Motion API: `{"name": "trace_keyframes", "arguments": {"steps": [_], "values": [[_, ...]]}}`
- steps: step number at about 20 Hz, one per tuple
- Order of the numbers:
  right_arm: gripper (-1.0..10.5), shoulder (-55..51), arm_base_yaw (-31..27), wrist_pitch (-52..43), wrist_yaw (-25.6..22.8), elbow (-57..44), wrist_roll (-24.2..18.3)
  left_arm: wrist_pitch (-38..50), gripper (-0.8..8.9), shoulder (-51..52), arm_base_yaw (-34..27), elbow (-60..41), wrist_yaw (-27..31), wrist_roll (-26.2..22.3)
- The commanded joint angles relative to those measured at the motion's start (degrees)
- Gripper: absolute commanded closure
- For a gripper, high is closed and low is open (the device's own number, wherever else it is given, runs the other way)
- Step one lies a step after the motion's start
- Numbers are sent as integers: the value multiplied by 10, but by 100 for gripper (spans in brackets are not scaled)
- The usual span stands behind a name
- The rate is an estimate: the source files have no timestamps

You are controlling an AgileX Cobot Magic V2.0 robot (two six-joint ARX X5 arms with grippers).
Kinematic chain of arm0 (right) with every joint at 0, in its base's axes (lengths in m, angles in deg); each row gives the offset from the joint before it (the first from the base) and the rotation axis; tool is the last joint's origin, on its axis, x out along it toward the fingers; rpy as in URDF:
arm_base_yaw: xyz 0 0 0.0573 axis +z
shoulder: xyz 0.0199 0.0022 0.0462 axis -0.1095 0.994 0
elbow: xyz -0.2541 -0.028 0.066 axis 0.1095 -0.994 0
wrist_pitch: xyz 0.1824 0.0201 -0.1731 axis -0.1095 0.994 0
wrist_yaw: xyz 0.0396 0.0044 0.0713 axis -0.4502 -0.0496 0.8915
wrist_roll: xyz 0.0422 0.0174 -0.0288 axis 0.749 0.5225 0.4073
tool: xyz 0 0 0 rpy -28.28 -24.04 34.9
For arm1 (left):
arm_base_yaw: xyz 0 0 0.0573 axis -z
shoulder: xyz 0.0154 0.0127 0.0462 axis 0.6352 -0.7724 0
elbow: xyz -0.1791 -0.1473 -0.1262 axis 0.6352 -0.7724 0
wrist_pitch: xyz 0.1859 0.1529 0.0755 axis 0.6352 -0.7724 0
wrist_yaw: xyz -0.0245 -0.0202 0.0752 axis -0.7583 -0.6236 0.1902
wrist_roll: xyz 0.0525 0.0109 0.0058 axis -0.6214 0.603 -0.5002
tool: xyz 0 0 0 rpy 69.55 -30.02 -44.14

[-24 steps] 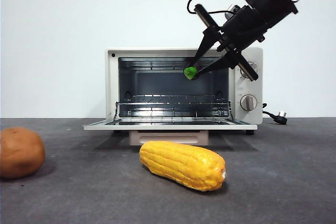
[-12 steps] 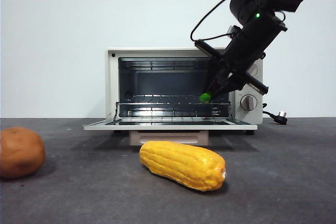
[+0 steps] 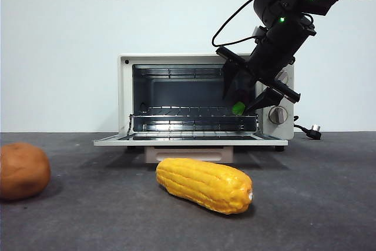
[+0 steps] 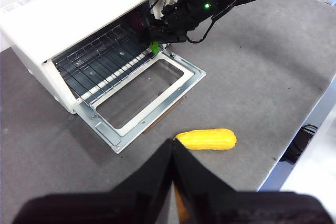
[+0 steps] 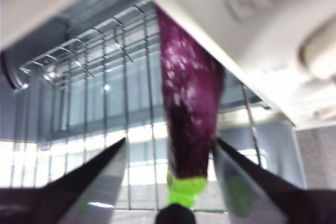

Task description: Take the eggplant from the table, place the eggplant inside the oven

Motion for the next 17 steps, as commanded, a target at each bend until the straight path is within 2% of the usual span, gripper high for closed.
{"name": "trace_keyframes", "arguments": {"steps": [1,4,6,7,14,17], "values": [[653,10,4,1,-3,1,-5,-1,819,2,2,-3,1,3],[653,7,4,18,-1,2,-5,0,819,2,2,-3,1,3],[647,-4,4,45,-26,2,-7,0,819,2,2,-3,1,3],[596,-13,4,49,-34,2,-10,0,819,2,2,-3,1,3],[593,-31,4,62,-36,18,-23,-1,819,2,2,-3,1,-3],[593,-40,3,96,-43,18,-38,-1,819,2,2,-3,1,-5]]}}
